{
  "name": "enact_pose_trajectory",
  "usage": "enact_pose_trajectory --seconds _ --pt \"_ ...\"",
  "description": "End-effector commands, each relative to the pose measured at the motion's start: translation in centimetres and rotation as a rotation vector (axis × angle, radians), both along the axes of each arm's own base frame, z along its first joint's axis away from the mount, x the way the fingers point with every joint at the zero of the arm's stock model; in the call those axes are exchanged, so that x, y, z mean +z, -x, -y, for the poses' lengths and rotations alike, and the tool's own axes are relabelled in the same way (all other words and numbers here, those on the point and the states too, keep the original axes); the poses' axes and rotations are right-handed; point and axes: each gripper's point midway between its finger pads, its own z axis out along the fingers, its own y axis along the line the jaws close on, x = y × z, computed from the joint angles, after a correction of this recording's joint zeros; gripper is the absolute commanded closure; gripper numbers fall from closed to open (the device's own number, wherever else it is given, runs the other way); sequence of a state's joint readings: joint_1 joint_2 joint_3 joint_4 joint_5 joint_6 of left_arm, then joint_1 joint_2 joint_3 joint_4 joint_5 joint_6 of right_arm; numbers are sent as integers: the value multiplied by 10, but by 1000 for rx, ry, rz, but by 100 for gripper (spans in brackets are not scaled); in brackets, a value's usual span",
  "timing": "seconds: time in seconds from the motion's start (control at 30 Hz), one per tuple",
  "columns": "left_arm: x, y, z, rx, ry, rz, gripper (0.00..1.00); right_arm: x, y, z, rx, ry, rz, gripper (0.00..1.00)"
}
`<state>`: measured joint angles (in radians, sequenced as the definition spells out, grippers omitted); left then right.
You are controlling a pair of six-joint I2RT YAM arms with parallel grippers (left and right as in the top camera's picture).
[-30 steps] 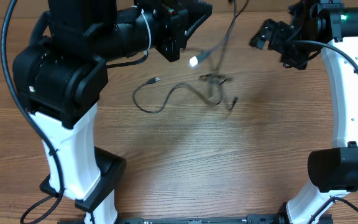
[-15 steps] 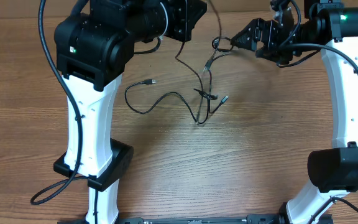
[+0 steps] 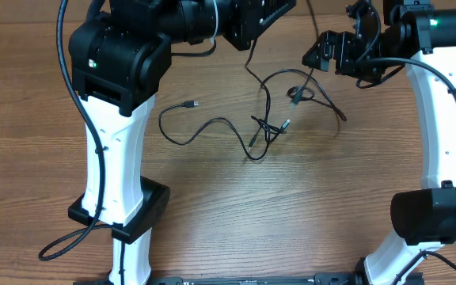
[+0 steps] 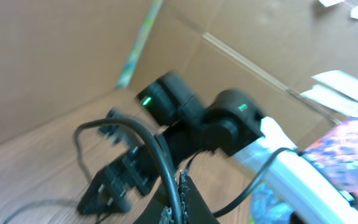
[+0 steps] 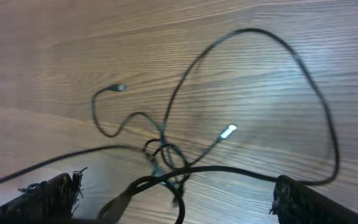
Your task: Untangle cables
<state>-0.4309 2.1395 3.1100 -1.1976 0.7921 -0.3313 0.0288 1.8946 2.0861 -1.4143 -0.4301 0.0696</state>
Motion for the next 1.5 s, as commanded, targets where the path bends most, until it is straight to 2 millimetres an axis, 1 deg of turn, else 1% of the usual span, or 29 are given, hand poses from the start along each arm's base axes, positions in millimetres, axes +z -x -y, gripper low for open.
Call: enact_pose_trajectory --seconds 0.0,0.07,0.1,0.17,0.2,0.3,0.33,0.4,0.47,0.53,0.57,0.6,0.63,0.67,0.7,0.77,0.8,0.9,0.93,1.0,1.07,1.1,1.17,1.2,1.23,1.3,1.37,1.43,1.47 --pt "30 17 -8 -46 84 22 96 1 4 15 -24 107 13 2" --pt "40 11 -18 -16 120 13 96 -1 6 18 -28 127 0 2" --pt "46 5 -25 8 153 -23 96 -2 7 18 -28 127 -2 5" --pt "53 4 -31 -2 180 -33 96 -2 7 20 -31 136 -2 15" --pt "57 6 -35 -24 189 -18 96 -5 5 29 -59 184 -4 20" --pt "60 5 -43 -19 197 -20 95 -9 5 50 -168 273 -29 20" --pt "60 3 -48 -5 198 -25 96 -10 5 60 -224 313 -41 20" --pt "59 -4 -59 28 207 -56 96 -12 7 71 -302 345 -60 21" --pt "56 -10 -67 55 216 -100 96 -12 8 73 -346 333 -75 21" --pt "51 -14 -71 82 210 -127 96 -12 8 65 -337 286 -84 20" --pt "47 -18 -73 108 202 -143 96 -11 8 59 -323 258 -88 16" --pt "35 -27 -79 172 168 -154 96 -11 8 54 -312 230 -89 15" --pt "25 -33 -83 222 141 -167 96 -10 7 54 -311 228 -88 14" --pt "14 -40 -89 284 111 -195 96 -10 6 54 -312 228 -83 14" --pt "-2 -48 -98 366 71 -239 96 -10 5 54 -313 227 -79 12" --pt "-33 -58 -117 514 -25 -307 96 -9 3 55 -324 222 -72 11" --pt "-47 -62 -130 596 -76 -335 96 -8 2 56 -325 222 -69 10" --pt "-80 -69 -173 851 -214 -390 96 -8 1 57 -330 222 -66 10" --pt "-87 -69 -186 923 -252 -400 96 -8 1 58 -331 225 -65 10" --pt "-96 -67 -205 1024 -306 -420 96 -8 1 60 -335 234 -65 7" --pt "-99 -66 -210 1052 -321 -429 96 -8 1 59 -343 230 -66 2" --pt "-97 -67 -208 1045 -306 -425 96 -8 1 59 -353 225 -69 0" --pt "-85 -72 -196 991 -248 -394 96 -8 1 58 -354 215 -69 0" --pt "-77 -74 -187 946 -209 -376 96 -8 1 57 -352 212 -70 0" --pt "-64 -75 -176 888 -159 -349 96 -8 1 56 -348 210 -70 0" --pt "-34 -75 -153 758 -56 -275 96 -8 2 53 -342 207 -73 0" --pt "1 -71 -133 634 56 -194 96 -8 3 51 -336 208 -77 0" --pt "36 -65 -120 540 175 -134 96 -9 4 46 -314 203 -79 0" --pt "53 -61 -116 500 234 -106 96 -8 5 39 -281 189 -74 0"
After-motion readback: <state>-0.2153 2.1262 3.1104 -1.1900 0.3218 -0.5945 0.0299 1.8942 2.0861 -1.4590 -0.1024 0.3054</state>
